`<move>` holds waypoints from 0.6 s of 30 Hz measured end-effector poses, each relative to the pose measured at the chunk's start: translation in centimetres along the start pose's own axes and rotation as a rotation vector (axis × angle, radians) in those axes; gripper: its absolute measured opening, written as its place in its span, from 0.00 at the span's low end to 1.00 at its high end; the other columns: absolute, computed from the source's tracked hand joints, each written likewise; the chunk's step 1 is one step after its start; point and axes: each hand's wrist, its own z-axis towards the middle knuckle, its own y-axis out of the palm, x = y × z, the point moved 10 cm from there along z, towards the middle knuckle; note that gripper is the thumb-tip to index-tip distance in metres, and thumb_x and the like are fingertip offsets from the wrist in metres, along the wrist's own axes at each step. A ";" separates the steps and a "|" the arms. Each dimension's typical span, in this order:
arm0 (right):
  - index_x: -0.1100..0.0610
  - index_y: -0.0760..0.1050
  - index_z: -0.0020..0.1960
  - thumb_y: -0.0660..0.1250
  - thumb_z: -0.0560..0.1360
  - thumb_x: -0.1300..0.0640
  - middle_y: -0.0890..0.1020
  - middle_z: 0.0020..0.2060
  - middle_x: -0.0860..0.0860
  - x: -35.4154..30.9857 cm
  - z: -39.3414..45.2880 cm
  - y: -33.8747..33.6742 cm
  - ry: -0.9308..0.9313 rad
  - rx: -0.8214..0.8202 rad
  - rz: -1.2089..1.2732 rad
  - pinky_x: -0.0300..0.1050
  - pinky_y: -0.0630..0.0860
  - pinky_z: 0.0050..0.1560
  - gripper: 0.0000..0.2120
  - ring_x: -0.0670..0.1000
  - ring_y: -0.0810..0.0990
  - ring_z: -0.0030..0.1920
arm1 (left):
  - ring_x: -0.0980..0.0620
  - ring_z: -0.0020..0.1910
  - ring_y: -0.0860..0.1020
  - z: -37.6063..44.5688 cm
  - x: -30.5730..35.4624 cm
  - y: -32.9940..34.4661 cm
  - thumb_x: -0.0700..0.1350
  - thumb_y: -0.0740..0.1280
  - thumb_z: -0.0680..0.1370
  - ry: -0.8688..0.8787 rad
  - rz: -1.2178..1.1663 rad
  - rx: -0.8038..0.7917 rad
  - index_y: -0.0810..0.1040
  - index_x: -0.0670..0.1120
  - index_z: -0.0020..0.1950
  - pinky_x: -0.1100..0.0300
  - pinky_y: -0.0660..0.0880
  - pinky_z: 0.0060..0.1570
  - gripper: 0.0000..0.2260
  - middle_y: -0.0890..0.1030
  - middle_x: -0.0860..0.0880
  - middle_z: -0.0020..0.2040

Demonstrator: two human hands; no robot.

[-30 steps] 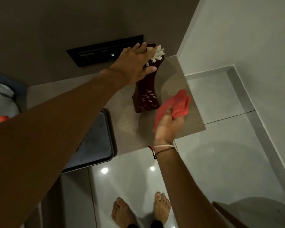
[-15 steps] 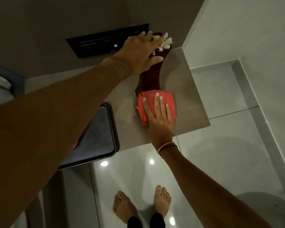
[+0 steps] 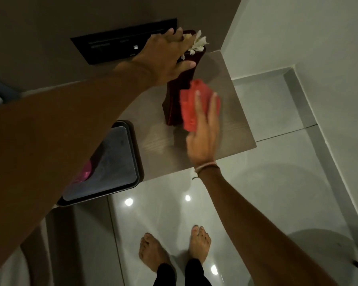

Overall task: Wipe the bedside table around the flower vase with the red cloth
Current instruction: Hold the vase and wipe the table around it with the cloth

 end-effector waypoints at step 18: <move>0.48 0.62 0.78 0.58 0.80 0.66 0.63 0.79 0.52 4.4 -5.8 3.1 0.065 -0.421 0.258 0.60 0.70 0.73 0.29 0.55 0.63 0.78 | 0.35 0.80 0.59 -0.5 0.4 -0.5 0.55 0.57 0.84 0.017 0.031 0.037 0.56 0.42 0.81 0.37 0.63 0.77 0.30 0.60 0.35 0.81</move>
